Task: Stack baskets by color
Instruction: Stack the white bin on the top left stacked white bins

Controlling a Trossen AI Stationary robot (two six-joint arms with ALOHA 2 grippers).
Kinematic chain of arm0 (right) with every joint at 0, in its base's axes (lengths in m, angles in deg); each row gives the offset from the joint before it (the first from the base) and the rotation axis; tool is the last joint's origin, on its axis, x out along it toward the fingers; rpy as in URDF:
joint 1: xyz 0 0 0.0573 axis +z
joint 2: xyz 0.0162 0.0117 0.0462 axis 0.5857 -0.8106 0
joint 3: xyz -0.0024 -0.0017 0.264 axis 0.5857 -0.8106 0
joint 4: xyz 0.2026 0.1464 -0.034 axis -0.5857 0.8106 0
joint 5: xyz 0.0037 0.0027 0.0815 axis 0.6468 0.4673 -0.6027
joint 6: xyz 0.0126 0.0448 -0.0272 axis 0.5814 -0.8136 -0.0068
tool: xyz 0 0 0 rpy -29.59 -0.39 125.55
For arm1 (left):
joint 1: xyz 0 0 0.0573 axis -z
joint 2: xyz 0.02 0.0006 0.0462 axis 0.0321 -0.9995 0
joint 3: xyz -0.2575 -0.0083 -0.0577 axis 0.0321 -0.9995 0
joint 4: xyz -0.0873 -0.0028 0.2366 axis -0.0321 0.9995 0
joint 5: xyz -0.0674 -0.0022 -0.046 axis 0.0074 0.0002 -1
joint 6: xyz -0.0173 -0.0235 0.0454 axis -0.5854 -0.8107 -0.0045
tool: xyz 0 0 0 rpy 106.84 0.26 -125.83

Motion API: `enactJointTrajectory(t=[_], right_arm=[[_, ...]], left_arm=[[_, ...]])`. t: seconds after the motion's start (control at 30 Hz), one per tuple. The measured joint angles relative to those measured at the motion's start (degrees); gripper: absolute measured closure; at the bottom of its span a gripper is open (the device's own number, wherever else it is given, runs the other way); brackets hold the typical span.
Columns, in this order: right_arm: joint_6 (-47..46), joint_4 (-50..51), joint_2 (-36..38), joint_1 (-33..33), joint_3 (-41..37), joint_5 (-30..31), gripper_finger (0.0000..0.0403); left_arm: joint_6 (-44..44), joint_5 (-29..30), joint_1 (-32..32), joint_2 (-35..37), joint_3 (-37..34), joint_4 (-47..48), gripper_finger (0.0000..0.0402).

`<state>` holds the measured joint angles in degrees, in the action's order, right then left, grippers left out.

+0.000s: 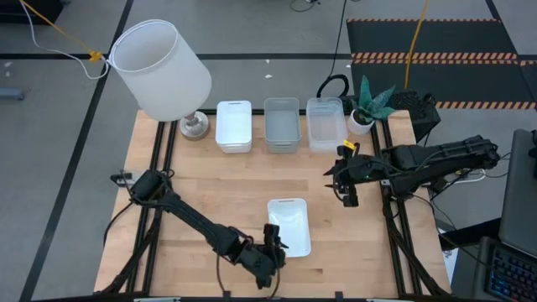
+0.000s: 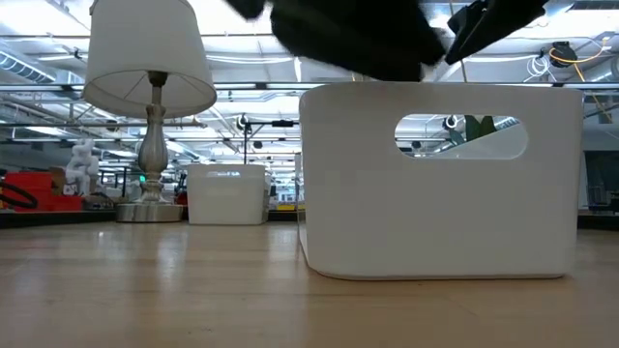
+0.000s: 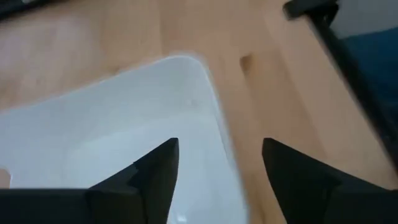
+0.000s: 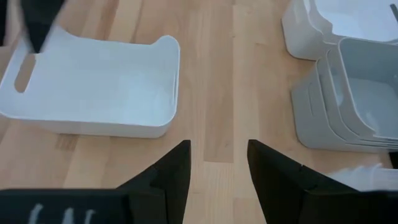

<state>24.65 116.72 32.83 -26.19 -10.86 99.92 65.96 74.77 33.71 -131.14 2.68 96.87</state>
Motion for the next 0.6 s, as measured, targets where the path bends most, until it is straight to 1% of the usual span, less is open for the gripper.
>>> enactJointTrajectory(t=[0.13, 0.23, 0.4, 0.6], right_arm=[[0.3, 0.1, 0.0, 0.6, 0.0, 0.0, 0.0250], [0.9, -0.1, 0.0, 0.6, 0.0, 0.0, 0.0250], [1.0, -0.3, 0.0, 0.6, 0.0, 0.0, 0.0250], [1.1, -0.9, 0.0, 0.6, 0.0, 0.0, 0.0250]], left_arm=[[-2.8, -0.6, -1.3, 0.0, -0.2, 2.7, 0.0198], [-3.7, -0.6, -1.7, 0.1, -0.5, 5.4, 0.0229], [-2.8, -4.8, -1.6, 0.1, -0.5, 6.4, 0.0297], [0.9, -4.9, -1.3, 0.1, -0.5, 8.0, 0.0385]])
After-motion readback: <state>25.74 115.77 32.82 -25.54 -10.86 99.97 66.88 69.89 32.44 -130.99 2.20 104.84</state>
